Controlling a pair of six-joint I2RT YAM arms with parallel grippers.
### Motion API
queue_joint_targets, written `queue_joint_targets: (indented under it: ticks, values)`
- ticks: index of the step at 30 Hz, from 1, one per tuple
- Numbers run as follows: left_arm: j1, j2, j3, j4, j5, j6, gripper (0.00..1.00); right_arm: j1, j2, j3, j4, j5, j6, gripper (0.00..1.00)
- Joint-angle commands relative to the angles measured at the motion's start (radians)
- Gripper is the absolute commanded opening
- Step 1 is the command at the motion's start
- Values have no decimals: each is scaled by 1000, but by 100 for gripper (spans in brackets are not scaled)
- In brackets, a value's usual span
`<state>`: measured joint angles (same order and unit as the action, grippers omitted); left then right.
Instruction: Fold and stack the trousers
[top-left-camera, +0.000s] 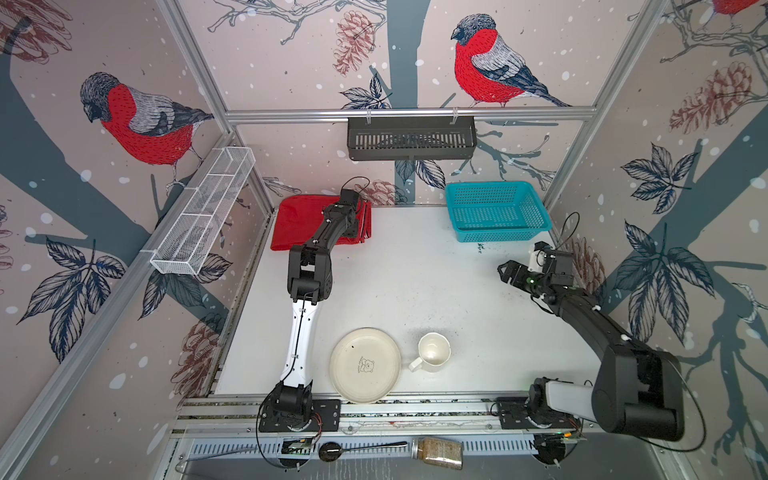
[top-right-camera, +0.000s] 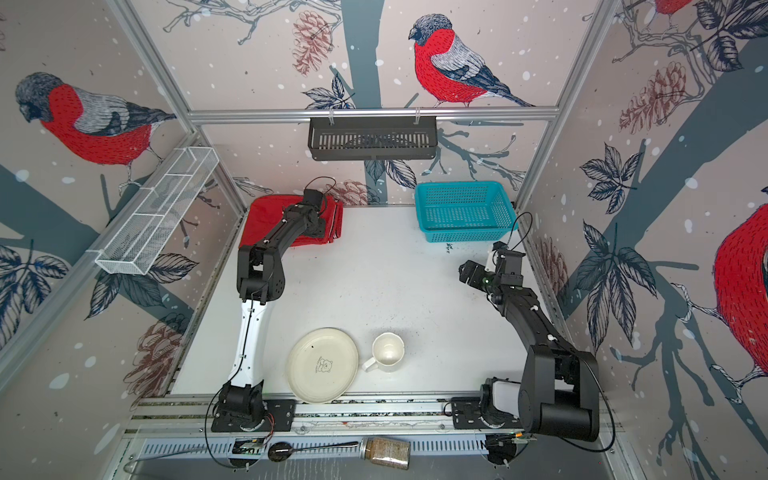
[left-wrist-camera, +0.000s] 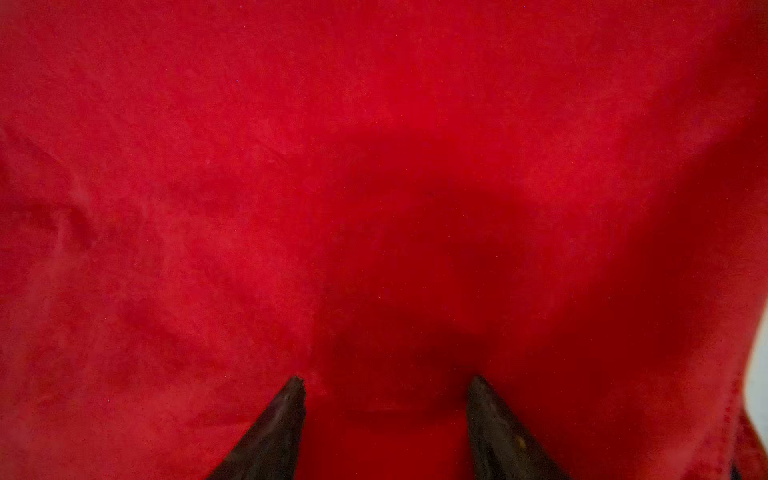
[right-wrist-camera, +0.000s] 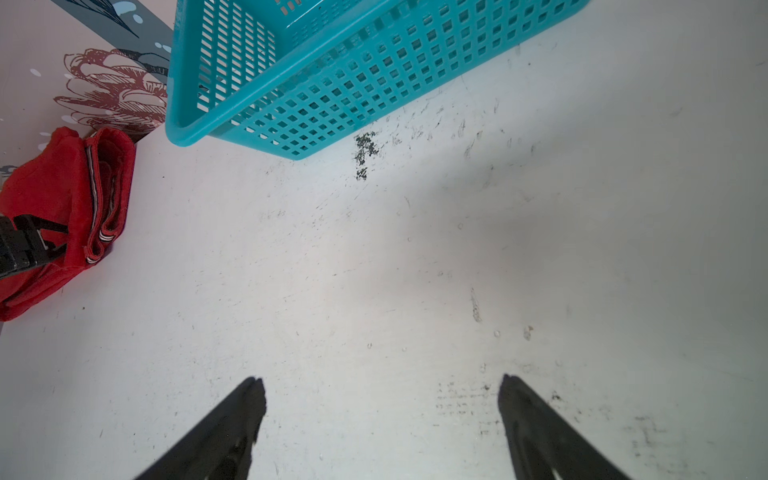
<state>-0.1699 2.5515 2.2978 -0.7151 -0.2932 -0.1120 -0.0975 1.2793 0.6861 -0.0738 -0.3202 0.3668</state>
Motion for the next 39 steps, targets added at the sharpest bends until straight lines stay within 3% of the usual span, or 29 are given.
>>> queue_joint_targets:
  ticks: [1, 8, 10, 12, 15, 18, 22, 25, 31, 34, 39]
  values:
    - [-3, -4, 20, -26, 14, -30, 63, 4, 1, -2, 14, -6, 5, 91]
    - [-4, -101, -3, -73, -25, 6, 64, 1, -16, 3, 13, -14, 4, 92]
    - [-7, -175, -70, -61, -8, 25, 65, -3, -13, 8, 30, -36, 7, 93]
    - [-13, -287, -216, 24, -2, 51, 68, -3, -12, 15, 48, -51, 11, 95]
    - [-11, -484, -488, 194, 13, 75, 84, -1, -22, 20, 89, -63, 13, 100]
    - [-9, -638, -689, 287, 13, 83, 89, 1, -51, 38, 109, -50, -2, 100]
    - [19, -850, -974, 463, 20, 60, 96, 0, -67, 45, 140, 94, -44, 100]
    - [46, -997, -1190, 642, 14, 58, 97, 7, -82, -12, 257, 222, -64, 99]
    - [81, -1147, -1518, 923, -21, 17, 97, 74, -35, -147, 527, 487, -160, 100]
    - [124, -1192, -1686, 1099, 11, 2, 97, 83, 32, -214, 676, 504, -184, 99]
    - [212, -1192, -1875, 1392, 179, -1, 97, 104, 138, -348, 1007, 509, -244, 99]
